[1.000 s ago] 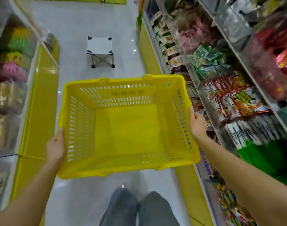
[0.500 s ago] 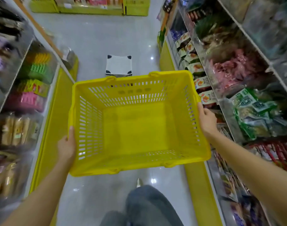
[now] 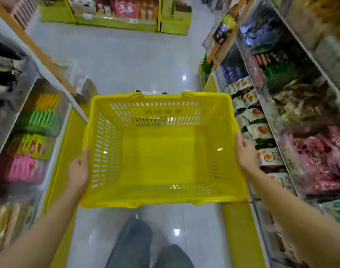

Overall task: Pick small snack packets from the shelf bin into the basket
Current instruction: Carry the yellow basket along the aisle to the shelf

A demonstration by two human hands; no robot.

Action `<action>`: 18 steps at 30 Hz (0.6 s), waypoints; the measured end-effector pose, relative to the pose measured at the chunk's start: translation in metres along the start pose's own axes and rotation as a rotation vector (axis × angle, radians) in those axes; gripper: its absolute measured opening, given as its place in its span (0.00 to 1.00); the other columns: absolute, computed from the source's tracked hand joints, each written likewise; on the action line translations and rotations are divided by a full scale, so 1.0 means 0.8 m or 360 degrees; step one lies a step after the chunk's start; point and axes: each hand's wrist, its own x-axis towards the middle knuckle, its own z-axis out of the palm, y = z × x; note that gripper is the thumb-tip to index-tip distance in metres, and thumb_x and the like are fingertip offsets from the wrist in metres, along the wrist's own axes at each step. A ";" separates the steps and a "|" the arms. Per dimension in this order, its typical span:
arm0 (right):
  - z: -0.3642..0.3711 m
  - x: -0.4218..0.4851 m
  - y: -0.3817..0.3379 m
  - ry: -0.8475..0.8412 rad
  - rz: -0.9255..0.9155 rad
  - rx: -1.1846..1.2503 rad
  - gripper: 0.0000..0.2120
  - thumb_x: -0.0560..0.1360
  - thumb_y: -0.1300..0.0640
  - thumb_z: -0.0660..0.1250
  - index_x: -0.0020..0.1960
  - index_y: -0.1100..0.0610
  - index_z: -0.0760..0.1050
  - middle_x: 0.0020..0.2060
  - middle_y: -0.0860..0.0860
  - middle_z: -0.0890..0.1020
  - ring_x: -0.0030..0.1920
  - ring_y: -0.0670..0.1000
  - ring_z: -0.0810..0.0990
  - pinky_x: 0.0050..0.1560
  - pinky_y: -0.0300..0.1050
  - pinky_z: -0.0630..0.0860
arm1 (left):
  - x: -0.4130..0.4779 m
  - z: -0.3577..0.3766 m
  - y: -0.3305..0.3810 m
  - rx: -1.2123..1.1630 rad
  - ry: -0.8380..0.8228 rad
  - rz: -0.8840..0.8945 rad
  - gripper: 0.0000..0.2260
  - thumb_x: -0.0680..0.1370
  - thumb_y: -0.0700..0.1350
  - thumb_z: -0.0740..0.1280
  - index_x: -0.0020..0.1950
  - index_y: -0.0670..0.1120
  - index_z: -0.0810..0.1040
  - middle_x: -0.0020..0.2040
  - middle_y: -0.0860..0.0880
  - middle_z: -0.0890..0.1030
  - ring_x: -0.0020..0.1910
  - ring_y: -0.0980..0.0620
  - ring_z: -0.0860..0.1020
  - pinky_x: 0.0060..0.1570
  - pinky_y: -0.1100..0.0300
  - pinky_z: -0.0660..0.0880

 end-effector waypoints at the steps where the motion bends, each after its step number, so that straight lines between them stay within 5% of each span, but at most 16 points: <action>1: 0.007 0.020 -0.013 0.0006 -0.0016 0.0034 0.24 0.80 0.42 0.51 0.30 0.54 0.57 0.27 0.50 0.63 0.28 0.49 0.62 0.30 0.46 0.56 | 0.026 0.005 0.016 0.0008 -0.0009 -0.0008 0.19 0.82 0.52 0.53 0.31 0.50 0.63 0.31 0.47 0.63 0.46 0.51 0.62 0.37 0.63 0.52; 5: 0.027 0.099 -0.056 0.0058 0.0009 0.0040 0.24 0.80 0.42 0.50 0.32 0.58 0.61 0.29 0.56 0.66 0.32 0.53 0.66 0.36 0.47 0.60 | 0.124 0.035 0.080 -0.0002 -0.0034 0.0022 0.24 0.81 0.54 0.53 0.43 0.34 0.75 0.42 0.37 0.73 0.44 0.46 0.69 0.44 0.53 0.62; 12: 0.047 0.247 -0.110 0.0107 0.0048 0.0162 0.26 0.80 0.42 0.49 0.32 0.58 0.66 0.30 0.56 0.69 0.33 0.56 0.69 0.33 0.49 0.63 | 0.268 0.113 0.192 0.0050 -0.0084 0.0195 0.25 0.82 0.54 0.54 0.42 0.32 0.75 0.41 0.36 0.74 0.44 0.46 0.70 0.44 0.53 0.63; 15: 0.054 0.308 -0.137 0.0089 0.0144 0.0159 0.30 0.80 0.41 0.49 0.50 0.67 0.75 0.46 0.63 0.78 0.47 0.62 0.76 0.48 0.55 0.72 | 0.319 0.142 0.236 0.0040 -0.0087 0.0185 0.23 0.81 0.55 0.54 0.38 0.37 0.71 0.38 0.37 0.72 0.41 0.46 0.69 0.42 0.52 0.63; 18: 0.061 0.361 -0.166 0.0160 0.0183 0.0127 0.29 0.80 0.41 0.49 0.40 0.66 0.69 0.39 0.64 0.73 0.39 0.59 0.71 0.40 0.52 0.66 | 0.372 0.170 0.274 0.0023 -0.0105 0.0175 0.22 0.81 0.55 0.55 0.39 0.38 0.72 0.40 0.38 0.74 0.43 0.48 0.70 0.43 0.53 0.64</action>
